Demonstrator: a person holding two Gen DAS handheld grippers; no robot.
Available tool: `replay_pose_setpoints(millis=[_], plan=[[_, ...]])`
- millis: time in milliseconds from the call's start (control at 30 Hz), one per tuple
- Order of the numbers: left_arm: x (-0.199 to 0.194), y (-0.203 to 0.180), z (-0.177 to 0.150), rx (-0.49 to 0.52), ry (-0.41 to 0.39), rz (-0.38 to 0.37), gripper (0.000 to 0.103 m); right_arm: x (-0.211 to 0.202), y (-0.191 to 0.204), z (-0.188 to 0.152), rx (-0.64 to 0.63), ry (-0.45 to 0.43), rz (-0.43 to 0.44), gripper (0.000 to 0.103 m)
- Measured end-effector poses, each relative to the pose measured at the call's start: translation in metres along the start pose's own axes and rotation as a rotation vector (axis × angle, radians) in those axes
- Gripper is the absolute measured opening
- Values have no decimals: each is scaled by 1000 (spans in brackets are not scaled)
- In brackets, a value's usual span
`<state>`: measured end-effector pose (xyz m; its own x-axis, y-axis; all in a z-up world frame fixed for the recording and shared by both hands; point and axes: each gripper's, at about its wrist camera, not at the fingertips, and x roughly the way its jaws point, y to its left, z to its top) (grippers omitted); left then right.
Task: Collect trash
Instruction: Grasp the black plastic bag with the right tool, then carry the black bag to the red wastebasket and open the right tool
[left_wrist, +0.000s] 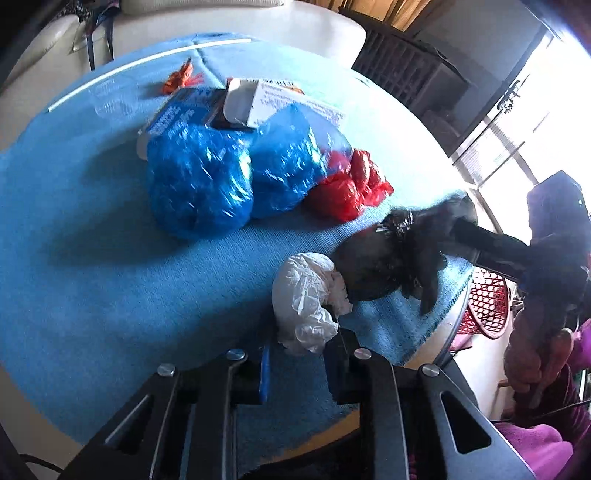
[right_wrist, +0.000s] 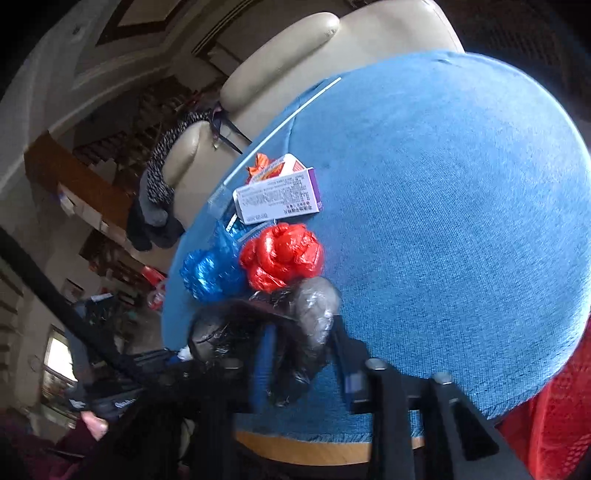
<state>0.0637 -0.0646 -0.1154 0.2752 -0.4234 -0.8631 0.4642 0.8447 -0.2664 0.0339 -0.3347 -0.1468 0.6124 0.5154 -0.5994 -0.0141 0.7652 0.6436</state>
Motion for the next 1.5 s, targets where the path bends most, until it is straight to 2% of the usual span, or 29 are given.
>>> replay_pose_setpoints(millis=[33,133,233,367,433,467,500,567,600,700,733,867,1133,1500], plan=[[-1,1,2,4,-4,6,24,-1,-3,1,30,-3,29,87],[-10,5,-3,4,-15,17,25,-6,-4,3,35,-22,55,87],[-16,12,-3,-1,-26,13,24,-1,0,10,-16,-7,-8,87],[-27,19,-6,5,-53,-5,25,25,-1,17,-25,34,-8,87],[-29,16,-5,8,-63,-17,25,33,9,14,-84,21,-37,86],[-31,16,-5,14,-69,-19,25,39,16,13,-112,42,-46,81],[-34,17,-4,19,-74,-18,25,41,21,10,-136,44,-68,62],[-34,16,-2,28,-78,-20,25,45,27,6,-165,49,-79,55],[-31,13,-1,31,-79,-20,25,43,29,4,-163,34,-74,42],[-29,8,4,43,-84,-31,25,33,34,1,-175,0,-95,36],[-29,5,4,50,-85,-35,25,27,35,0,-175,-18,-96,30],[-27,-11,12,85,-88,-45,25,1,35,1,-179,-85,-125,24],[-13,-61,30,208,-63,-97,25,-83,-2,6,-80,-247,-209,22],[42,-205,53,530,-17,-271,25,-212,-80,-32,117,-436,-443,22]])
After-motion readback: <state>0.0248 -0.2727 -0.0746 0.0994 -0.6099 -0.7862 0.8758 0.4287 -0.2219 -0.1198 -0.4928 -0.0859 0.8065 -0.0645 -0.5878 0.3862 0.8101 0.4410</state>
